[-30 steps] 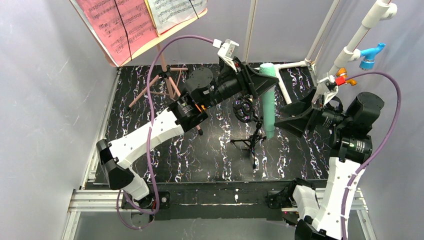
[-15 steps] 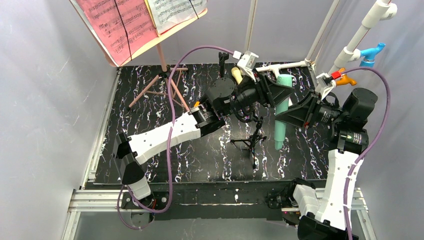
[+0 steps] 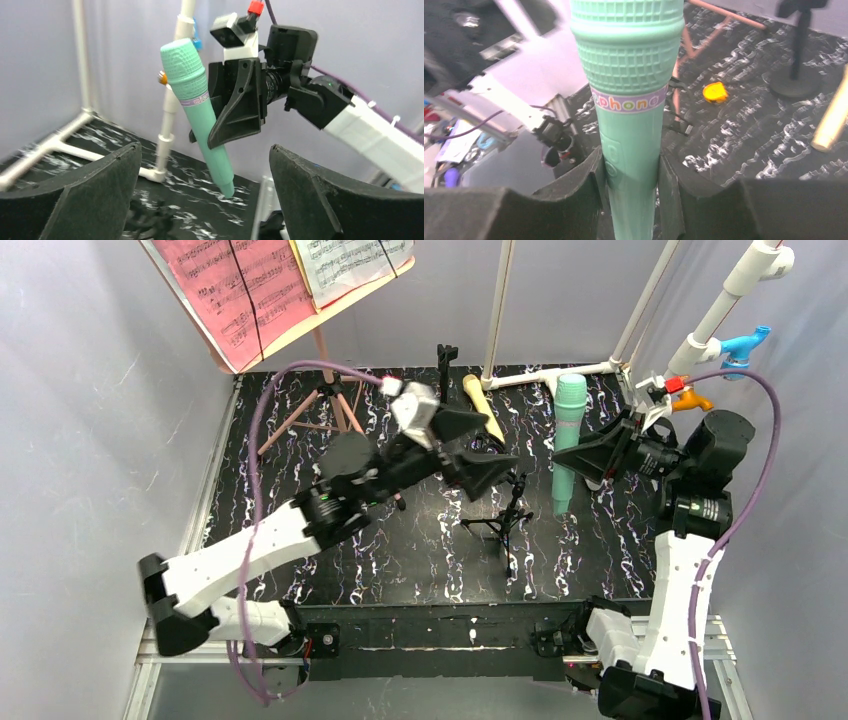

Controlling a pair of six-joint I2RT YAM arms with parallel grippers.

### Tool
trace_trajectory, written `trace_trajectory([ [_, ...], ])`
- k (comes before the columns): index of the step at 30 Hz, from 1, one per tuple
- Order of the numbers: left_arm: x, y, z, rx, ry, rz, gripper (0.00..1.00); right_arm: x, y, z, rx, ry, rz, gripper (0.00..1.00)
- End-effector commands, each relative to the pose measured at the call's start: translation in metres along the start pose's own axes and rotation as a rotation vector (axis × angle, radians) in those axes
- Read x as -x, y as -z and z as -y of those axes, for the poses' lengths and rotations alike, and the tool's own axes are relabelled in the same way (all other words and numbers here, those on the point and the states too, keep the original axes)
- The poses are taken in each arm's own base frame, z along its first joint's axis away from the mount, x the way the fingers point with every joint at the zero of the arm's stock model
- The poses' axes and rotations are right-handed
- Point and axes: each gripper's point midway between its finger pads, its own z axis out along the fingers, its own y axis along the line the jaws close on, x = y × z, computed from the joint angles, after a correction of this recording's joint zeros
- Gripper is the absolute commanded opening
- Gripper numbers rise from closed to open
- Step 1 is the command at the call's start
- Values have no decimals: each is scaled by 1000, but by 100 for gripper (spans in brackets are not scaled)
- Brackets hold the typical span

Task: Pack up the instrument practice props
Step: Place the microphone at the center of the board.

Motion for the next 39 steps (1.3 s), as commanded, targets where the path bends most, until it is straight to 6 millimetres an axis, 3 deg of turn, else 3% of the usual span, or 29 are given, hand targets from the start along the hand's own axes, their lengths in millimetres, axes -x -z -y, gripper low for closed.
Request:
trace_trajectory([
  [1, 20, 52, -12, 52, -234, 2, 98, -10, 8, 45, -232, 185, -77, 1],
  [6, -17, 113, -47, 216, -338, -161, 98, -33, 27, 93, -444, 231, -205, 1],
  [11, -89, 174, -86, 365, -402, -421, 98, -45, 30, 115, -529, 265, -258, 1],
  [15, -143, 212, -104, 388, -452, -585, 98, -61, 23, 130, -558, 264, -316, 1],
  [20, -185, 245, -118, 383, -531, -784, 98, -73, 19, 146, -593, 267, -361, 1],
  [28, -218, 264, -131, 405, -556, -850, 98, -85, 19, 162, -623, 297, -440, 4],
  [39, -224, 261, -126, 375, -530, -872, 98, -104, 6, 174, -595, 313, -523, 7],
])
